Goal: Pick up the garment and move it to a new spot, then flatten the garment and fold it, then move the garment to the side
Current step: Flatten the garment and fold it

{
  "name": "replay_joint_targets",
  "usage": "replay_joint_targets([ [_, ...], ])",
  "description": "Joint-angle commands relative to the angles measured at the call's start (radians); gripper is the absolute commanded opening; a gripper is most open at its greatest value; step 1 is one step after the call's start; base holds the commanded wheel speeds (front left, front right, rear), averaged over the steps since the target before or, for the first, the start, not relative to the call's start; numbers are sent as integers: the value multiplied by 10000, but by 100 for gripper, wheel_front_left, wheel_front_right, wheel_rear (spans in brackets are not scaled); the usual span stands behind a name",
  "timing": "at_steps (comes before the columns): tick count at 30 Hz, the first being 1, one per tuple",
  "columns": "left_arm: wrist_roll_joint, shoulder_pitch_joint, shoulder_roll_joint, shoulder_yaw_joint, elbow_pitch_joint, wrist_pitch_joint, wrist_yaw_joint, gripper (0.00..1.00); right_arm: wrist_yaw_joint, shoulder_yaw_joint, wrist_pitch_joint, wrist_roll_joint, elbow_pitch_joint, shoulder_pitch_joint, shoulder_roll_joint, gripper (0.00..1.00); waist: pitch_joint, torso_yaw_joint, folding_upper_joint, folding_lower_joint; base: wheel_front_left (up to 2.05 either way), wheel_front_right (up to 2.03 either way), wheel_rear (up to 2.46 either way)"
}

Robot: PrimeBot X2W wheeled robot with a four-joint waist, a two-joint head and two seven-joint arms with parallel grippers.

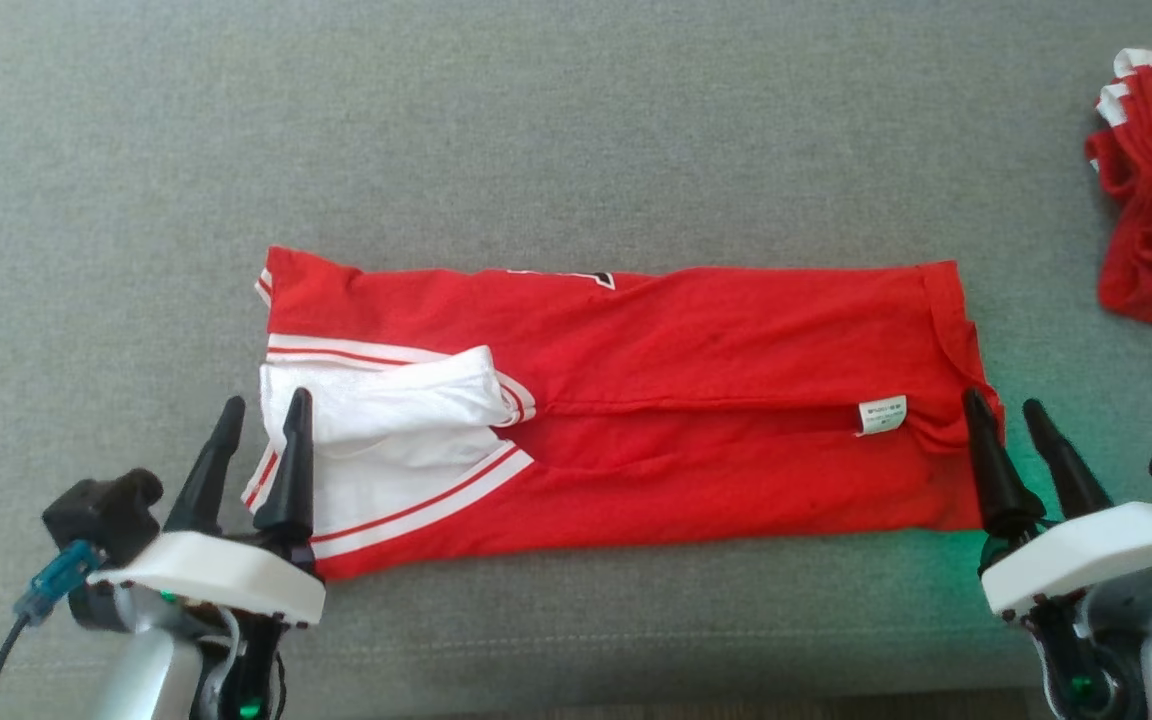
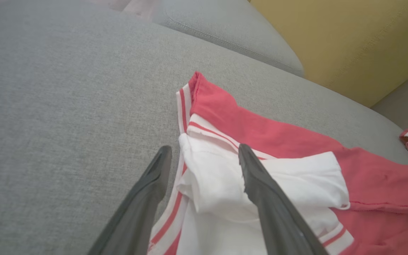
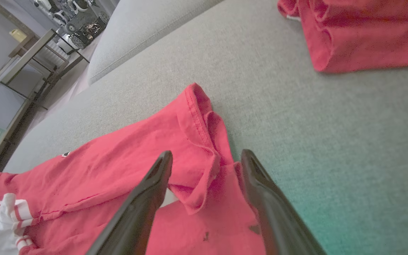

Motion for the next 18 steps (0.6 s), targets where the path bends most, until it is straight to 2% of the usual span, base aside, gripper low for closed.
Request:
replay_joint_targets([
  [1,216,-191,227,351,-320,-168,149,100,-7,254,-296,-499,-465,-187,-67,100,-97,-2,-1,0,0,0,0],
  [10,1196,-153,302,550,-1112,-405,751,100,-7,617,-1505,-2465,-770,-776,-65,100,-681,97,-1,0,0,0,0],
  [18,1967,47,577,316,-1412,-325,1174,100,-7,1091,-2083,-3467,-764,-871,-75,100,-1232,179,-1,0,0,0,0],
])
